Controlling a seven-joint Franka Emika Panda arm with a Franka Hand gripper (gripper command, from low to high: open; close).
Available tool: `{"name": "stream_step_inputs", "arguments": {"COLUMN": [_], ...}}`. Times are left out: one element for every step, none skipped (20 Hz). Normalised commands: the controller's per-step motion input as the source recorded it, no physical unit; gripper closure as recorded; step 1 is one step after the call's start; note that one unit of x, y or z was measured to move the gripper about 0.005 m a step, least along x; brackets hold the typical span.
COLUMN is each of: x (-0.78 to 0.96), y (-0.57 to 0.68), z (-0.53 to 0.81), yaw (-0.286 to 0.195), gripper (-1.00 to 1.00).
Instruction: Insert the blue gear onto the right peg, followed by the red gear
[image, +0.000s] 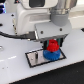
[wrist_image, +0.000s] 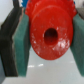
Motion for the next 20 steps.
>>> {"name": "stream_step_inputs", "arguments": {"x": [0.05,0.14,0.20,0.21,0.22,0.22,0.22,0.20,0.18,0.21,0.26,0.18,0.21,0.21,0.19,0.17,0.17,0.15,0.14,0.17], "y": [-0.04,0.00,0.00,0.00,0.00,0.00,0.00,0.00,-0.01,-0.02,-0.03,-0.03,-0.03,-0.02,-0.02,-0.03,-0.04,-0.06,-0.09,-0.02], "z": [-0.09,-0.06,-0.02,-0.09,-0.09,-0.10,-0.11,-0.14,-0.15,-0.13,-0.11,-0.09,-0.11,-0.09,-0.09,-0.07,-0.10,-0.19,-0.24,-0.20], "yaw": [0.000,0.000,0.000,0.000,0.000,0.000,0.000,0.000,0.000,0.000,0.000,0.000,0.000,0.000,0.000,0.000,0.000,0.000,0.000,0.000], "gripper": [1.00,1.00,1.00,1.00,1.00,1.00,1.00,1.00,1.00,1.00,1.00,1.00,1.00,1.00,1.00,1.00,1.00,1.00,1.00,1.00]}}
